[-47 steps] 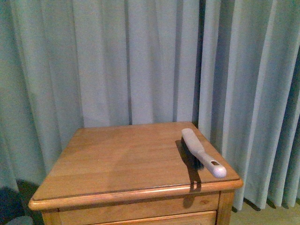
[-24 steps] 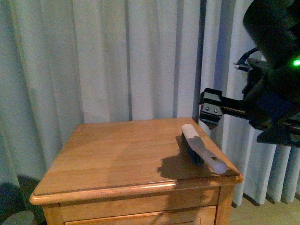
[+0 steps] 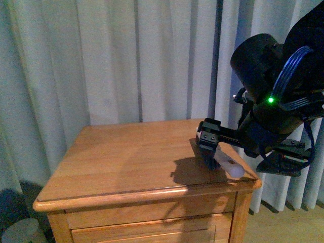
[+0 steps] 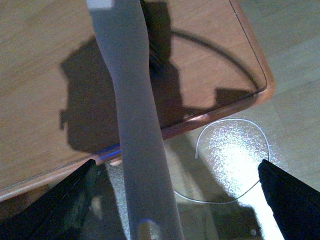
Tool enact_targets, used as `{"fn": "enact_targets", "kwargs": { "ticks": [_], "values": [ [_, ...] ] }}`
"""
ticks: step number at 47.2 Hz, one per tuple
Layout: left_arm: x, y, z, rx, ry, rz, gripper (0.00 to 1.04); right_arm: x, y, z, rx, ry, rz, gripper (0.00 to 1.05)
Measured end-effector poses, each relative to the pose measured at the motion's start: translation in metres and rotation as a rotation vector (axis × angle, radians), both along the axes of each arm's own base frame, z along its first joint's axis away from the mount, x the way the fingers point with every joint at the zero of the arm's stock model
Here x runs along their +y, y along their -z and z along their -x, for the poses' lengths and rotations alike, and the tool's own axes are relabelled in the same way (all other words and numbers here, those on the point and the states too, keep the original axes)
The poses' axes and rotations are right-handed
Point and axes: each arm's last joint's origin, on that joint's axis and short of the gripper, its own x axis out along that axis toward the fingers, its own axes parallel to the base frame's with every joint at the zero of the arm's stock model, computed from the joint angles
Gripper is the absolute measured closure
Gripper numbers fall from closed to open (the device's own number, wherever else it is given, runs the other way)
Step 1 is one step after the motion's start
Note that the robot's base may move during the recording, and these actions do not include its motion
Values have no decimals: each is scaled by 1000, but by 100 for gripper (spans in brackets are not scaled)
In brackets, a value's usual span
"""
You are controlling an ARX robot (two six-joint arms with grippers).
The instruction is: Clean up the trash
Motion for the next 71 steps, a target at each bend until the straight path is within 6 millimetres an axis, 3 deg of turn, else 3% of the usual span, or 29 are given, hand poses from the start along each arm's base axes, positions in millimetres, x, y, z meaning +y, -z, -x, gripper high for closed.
{"fn": "enact_targets", "kwargs": {
  "ticks": [15,22,36,43,48,55,61,65,71],
  "values": [
    [0,0,0,0,0,0,79,5,11,-19,17,-8,7,8],
    [0,0,0,0,0,0,79,6,10,-20,12,-11,7,25],
    [0,0,0,0,0,0,79,6,11,-20,10,-30,-7,79],
    [0,0,0,0,0,0,79,4,12,-16,11,-38,-4,81],
    [0,0,0,0,0,0,79,-2,-1,-9,-55,-39,14,81],
    [0,0,0,0,0,0,79,-16,-41,14,-298,-37,91,82],
    [0,0,0,0,0,0,79,-34,-74,52,-514,-29,143,82],
    [0,0,0,0,0,0,79,-47,-86,87,-661,-16,196,82],
    [0,0,0,0,0,0,79,-61,-88,128,-818,-2,273,82]
  ]
}}
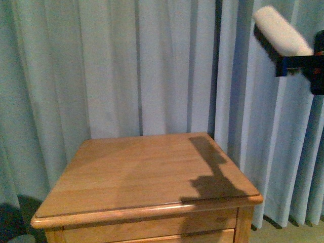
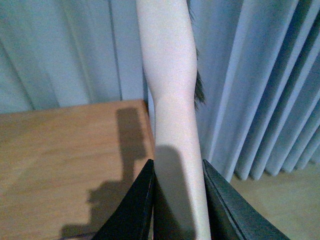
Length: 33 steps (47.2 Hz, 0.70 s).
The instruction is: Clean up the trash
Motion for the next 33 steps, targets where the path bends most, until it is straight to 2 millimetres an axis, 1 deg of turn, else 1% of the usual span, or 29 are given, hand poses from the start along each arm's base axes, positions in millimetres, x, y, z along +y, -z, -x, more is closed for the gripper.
{"fn": "enact_targets", "kwargs": {
  "ticks": [4,5,7,8,10,11,14,17,21,24,30,33],
  "values": [
    [0,0,0,0,0,0,79,-10,1,27,-66,0,15,82],
    [0,0,0,0,0,0,79,-11,1,31,-71,-2,18,82],
    [0,0,0,0,0,0,79,-17,4,46,-90,3,25,82],
    [0,0,0,0,0,0,79,-19,4,50,-94,6,25,82],
    [0,0,0,0,0,0,79,-24,8,64,-109,12,29,82],
    [0,0,0,0,0,0,79,-26,9,68,-111,13,29,82],
    [0,0,0,0,0,0,79,-36,17,92,-122,36,35,82],
    [0,0,0,0,0,0,79,-44,24,112,-139,57,36,82],
    [0,0,0,0,0,0,79,-51,30,129,-169,68,36,82],
    [0,0,0,0,0,0,79,-55,35,137,-180,69,36,82],
    [0,0,0,0,0,0,79,-62,41,149,-208,76,31,82],
    [0,0,0,0,0,0,79,-64,42,151,-218,83,29,82]
  ]
}}
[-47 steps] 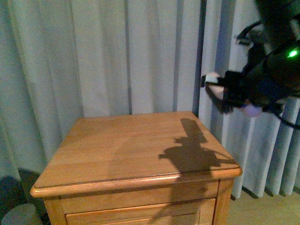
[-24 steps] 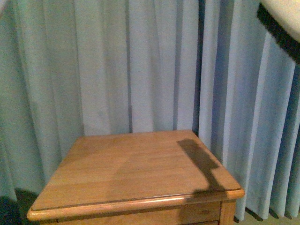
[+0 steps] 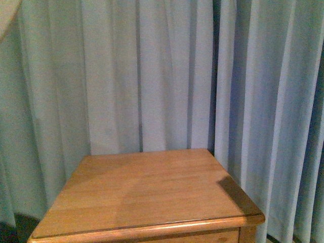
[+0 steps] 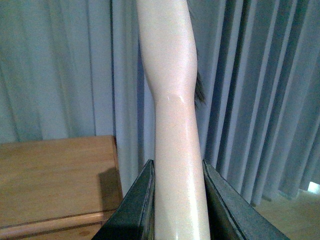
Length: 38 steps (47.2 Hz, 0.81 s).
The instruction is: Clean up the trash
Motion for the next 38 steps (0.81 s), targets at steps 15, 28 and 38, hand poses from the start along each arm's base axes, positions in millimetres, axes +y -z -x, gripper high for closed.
{"fn": "enact_targets", "kwargs": {
  "ticks": [15,28,38],
  "values": [
    [0,0,0,0,0,0,79,-3,5,-1,0,12,4,82],
    [0,0,0,0,15,-1,79,-3,5,-2,-1,20,2,82],
    [0,1,0,4,7,1,79,-3,5,-2,0,16,4,82]
  ]
}}
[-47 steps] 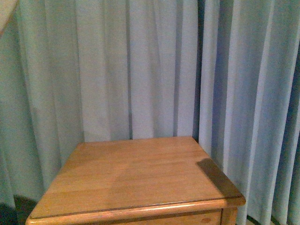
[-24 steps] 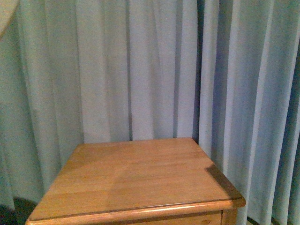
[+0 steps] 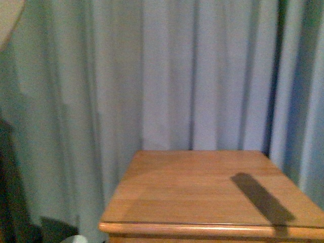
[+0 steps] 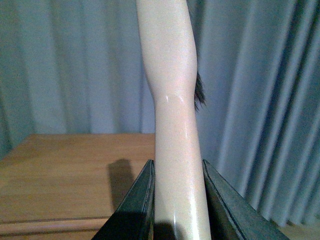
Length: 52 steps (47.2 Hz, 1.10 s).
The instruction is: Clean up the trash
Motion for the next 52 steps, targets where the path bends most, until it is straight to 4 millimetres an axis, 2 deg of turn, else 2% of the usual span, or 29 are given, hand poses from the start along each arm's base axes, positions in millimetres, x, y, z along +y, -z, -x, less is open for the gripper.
{"fn": "enact_targets", "kwargs": {
  "ticks": [52],
  "values": [
    [0,0,0,-2,-8,2,79,0,1,0,2,-6,2,82]
  ]
}}
